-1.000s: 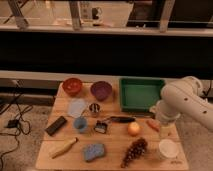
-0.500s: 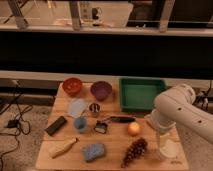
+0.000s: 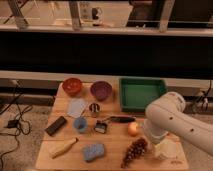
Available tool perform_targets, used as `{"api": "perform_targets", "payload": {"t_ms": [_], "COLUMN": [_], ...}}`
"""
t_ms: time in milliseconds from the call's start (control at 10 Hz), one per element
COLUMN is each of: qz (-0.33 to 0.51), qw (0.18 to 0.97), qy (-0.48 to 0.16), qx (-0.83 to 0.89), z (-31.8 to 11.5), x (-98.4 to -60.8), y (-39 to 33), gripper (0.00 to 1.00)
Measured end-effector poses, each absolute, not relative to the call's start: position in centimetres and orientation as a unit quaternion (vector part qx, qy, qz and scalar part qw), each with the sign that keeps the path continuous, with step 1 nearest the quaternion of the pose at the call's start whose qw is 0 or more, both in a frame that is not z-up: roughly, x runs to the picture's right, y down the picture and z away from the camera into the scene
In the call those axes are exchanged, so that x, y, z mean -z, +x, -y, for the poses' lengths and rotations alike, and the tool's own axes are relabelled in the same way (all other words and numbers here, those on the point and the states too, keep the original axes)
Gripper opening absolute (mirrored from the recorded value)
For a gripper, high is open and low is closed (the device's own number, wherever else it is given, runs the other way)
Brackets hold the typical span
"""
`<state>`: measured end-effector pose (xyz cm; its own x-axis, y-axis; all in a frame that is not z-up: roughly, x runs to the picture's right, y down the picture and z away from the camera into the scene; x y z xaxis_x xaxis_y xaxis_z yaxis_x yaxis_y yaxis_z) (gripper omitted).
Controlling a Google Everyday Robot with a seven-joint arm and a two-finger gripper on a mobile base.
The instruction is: Place grapes in purple bowl
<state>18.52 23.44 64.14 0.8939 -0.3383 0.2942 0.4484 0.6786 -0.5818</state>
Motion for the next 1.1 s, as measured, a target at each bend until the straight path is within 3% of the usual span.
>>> {"api": "perform_targets", "payload": {"t_ms": [1100], "qz": [0.141], "qw": [0.882], "qy": [-0.385], "qx": [0.233], "z": [-29.1], "x": [-65.8], "y": [14.6], "gripper": [0.8]}}
